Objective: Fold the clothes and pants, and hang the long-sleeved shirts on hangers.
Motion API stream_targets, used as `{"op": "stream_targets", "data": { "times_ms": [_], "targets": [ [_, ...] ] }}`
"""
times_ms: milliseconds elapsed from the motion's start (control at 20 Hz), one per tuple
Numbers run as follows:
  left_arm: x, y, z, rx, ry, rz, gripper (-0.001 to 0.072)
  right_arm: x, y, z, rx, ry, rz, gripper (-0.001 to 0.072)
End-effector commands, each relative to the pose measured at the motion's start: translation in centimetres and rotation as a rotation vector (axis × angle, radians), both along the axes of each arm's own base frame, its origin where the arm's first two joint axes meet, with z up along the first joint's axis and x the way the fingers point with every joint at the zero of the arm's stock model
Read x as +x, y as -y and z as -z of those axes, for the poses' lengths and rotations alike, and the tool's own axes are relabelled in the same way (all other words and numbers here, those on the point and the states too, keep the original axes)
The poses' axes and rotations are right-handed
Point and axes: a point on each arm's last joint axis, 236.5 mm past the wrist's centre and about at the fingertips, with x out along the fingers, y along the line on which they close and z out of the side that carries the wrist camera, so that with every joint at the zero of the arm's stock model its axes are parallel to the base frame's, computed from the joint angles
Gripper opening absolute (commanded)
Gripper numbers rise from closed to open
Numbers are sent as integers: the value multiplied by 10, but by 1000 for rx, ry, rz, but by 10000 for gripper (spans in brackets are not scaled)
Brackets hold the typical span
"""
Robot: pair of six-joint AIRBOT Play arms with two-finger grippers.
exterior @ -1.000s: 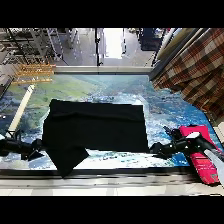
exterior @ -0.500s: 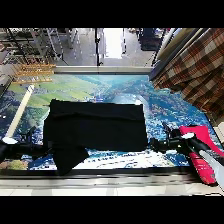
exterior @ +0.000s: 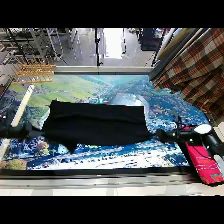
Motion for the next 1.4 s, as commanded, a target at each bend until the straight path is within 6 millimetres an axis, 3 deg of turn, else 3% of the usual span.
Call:
{"op": "stream_targets", "data": {
  "times_ms": [0,100,300,450,500,550,600,700,850,950,1000,1050,1150,1200,1250,1300,1350],
  "targets": [
    [78,-13,-47,-80,151,-87,8,63,24,-27,-52,103,159,12],
    [126,-13,-26,-112,130,-128,8,106,24,-10,-49,87,179,13],
    [209,-8,42,-154,73,-273,8,190,19,42,-35,42,224,14],
    [244,-5,75,-210,66,-356,10,228,23,62,-37,57,213,40],
    [246,-1,80,-243,54,-368,99,234,25,64,-51,71,199,245],
    [243,3,84,-258,37,-352,356,232,33,65,-95,80,169,578],
    [235,4,83,-268,22,-322,472,223,46,69,-145,59,141,648],
    [215,-1,71,-293,20,-241,469,193,69,85,-182,-63,108,641],
    [191,-15,50,-266,23,-173,456,162,77,103,-147,-160,54,641],
    [180,-18,43,-191,36,-127,455,163,60,106,-76,-130,2,639],
    [173,-12,39,-152,55,-77,425,171,43,101,-4,-89,-13,636],
    [168,-7,37,-118,69,-30,329,178,30,100,35,-64,-18,630],
    [161,9,42,-48,78,48,287,182,7,113,48,-78,-50,559],
    [158,19,47,-22,67,81,198,179,-7,118,54,-92,-92,493],
    [155,31,53,4,56,118,123,178,-15,120,45,-96,-123,295],
    [152,43,58,26,47,153,57,177,-17,118,25,-95,-150,35],
    [148,56,62,48,39,192,5,173,-9,114,-17,-116,-159,16]
  ]
}}
